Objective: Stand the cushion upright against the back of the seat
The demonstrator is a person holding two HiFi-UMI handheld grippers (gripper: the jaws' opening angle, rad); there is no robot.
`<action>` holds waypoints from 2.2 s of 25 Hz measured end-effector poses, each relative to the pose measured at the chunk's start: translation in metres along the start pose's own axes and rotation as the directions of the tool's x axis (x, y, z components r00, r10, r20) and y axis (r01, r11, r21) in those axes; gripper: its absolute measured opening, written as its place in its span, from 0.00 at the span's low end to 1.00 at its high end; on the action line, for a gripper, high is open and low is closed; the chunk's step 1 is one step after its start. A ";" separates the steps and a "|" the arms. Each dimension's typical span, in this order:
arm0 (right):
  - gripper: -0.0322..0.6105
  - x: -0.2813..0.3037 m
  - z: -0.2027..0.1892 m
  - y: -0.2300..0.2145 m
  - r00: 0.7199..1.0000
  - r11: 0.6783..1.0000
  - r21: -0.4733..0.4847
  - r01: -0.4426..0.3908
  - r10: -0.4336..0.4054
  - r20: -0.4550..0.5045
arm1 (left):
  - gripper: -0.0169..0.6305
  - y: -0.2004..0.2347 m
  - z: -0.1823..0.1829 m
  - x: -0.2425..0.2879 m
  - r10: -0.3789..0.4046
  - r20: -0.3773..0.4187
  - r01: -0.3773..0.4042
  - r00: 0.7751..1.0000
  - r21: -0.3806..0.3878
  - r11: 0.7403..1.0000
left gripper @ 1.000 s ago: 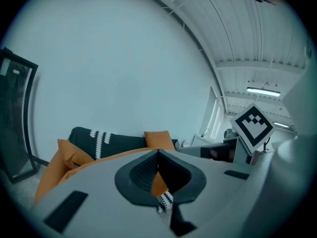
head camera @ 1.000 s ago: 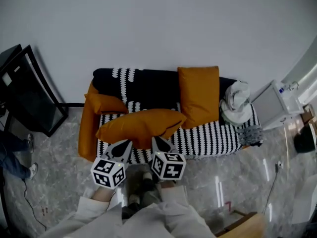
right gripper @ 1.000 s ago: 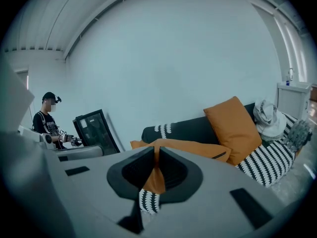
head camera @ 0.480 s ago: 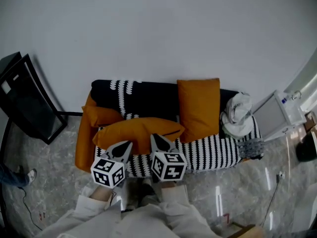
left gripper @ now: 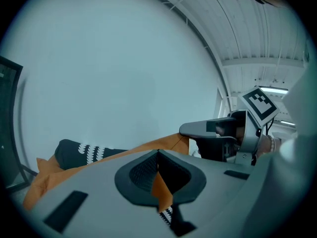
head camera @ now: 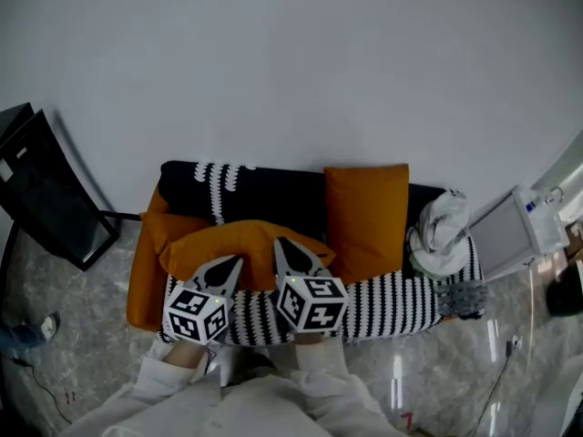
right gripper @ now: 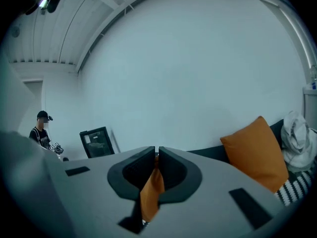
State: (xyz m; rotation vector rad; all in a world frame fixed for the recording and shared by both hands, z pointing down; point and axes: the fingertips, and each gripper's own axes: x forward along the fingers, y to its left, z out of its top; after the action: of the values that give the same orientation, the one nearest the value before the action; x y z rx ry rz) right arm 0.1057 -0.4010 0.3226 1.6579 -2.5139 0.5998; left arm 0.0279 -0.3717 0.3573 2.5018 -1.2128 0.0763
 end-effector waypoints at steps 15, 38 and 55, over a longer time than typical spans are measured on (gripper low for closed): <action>0.09 0.047 0.054 -0.020 0.990 0.992 -0.009 -0.127 0.127 0.057 | 0.04 0.006 0.045 0.069 0.041 0.073 -0.042 0.996 0.014 0.999; 0.07 0.070 0.088 -0.048 0.989 0.990 0.127 -0.060 0.041 0.145 | 0.04 0.027 0.061 0.101 -0.035 0.007 0.035 0.999 0.034 0.999; 0.07 0.151 0.098 -0.069 0.990 1.000 0.019 0.018 -0.020 0.141 | 0.04 0.090 0.082 0.145 -0.072 -0.019 0.072 0.997 0.018 0.997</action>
State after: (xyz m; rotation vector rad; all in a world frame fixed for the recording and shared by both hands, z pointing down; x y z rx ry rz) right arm 0.1200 -0.5909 0.2923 1.7892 -2.5922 0.5210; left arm 0.0416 -0.5588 0.3366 2.5526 -1.1187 0.0917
